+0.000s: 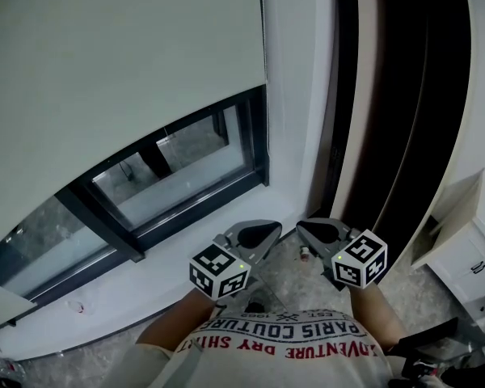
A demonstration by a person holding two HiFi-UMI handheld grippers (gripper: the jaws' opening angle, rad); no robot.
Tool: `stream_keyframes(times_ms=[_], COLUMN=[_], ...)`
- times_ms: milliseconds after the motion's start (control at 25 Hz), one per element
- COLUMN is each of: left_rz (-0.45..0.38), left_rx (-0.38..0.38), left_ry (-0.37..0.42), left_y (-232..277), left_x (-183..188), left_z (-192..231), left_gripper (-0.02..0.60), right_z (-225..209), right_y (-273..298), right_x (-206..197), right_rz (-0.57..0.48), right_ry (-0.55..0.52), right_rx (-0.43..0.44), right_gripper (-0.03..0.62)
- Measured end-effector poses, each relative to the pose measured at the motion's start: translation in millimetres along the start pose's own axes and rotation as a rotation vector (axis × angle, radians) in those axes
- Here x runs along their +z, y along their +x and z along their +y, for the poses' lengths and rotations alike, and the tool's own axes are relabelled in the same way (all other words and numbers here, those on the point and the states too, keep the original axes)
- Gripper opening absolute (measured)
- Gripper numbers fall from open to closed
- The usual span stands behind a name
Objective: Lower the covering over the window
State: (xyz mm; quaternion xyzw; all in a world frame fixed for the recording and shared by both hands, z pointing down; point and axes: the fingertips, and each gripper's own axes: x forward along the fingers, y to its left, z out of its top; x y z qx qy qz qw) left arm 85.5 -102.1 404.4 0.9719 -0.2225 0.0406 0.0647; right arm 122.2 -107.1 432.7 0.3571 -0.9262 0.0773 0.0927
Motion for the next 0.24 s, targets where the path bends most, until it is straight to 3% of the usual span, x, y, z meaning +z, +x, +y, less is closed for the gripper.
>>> stream_keyframes(times_ms=[240], left_rz=[0.004], left_rx=[-0.005], left_ry=[0.009], left_y=[-13.3], left_x=[-5.8], left_z=[-1.1], left_gripper=[0.002], right_z=[13.6], right_y=[5.5], right_x=[-2.1], right_rz=[-0.003], right_ry=[-0.003], right_rx=[0.0], right_gripper=[0.003])
